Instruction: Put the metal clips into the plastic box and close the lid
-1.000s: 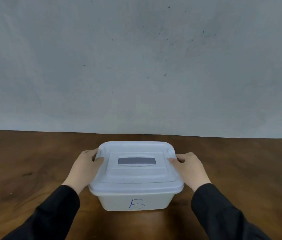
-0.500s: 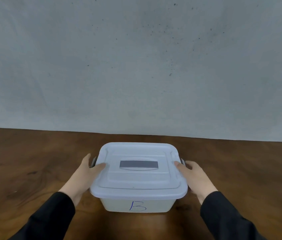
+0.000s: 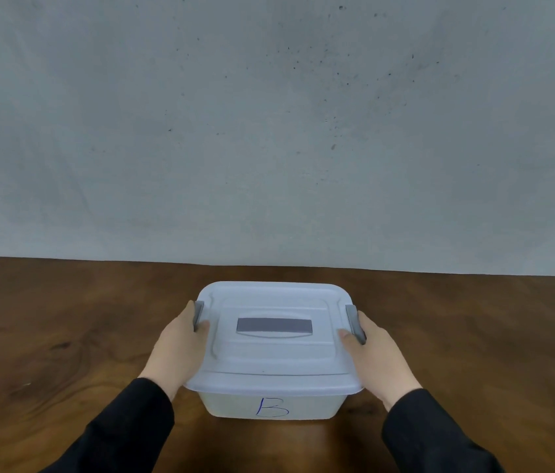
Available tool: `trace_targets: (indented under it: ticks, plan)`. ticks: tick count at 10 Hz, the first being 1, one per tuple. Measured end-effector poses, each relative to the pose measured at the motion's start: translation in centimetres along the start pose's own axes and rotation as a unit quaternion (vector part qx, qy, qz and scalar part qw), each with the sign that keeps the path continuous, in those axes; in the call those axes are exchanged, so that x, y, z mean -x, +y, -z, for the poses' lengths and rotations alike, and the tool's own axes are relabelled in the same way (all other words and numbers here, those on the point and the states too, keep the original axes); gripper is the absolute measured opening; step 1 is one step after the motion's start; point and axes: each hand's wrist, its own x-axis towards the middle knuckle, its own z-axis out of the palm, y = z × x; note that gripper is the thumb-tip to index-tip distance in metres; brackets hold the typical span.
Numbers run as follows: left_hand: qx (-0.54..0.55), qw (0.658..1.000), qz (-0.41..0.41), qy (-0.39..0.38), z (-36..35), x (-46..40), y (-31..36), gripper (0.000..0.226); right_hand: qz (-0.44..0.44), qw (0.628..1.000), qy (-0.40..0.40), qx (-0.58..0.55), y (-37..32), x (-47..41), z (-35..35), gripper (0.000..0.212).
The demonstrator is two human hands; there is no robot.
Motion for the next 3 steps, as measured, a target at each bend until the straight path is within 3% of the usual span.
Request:
trace_targets:
  ticks: [2,3]
  plan:
    - [0.007,1.0,-0.014,-0.005,-0.02,0.4,0.21,0.057,-0.003,0.999,-0.004,0.049,0.25,-0.24,-0.27,0.047]
    - [0.145,0.989,-0.001,-0.02,0.42,0.96,-0.01,0.072,-0.024,0.999,0.006,-0.037,-0.25,0.61,-0.01,0.052]
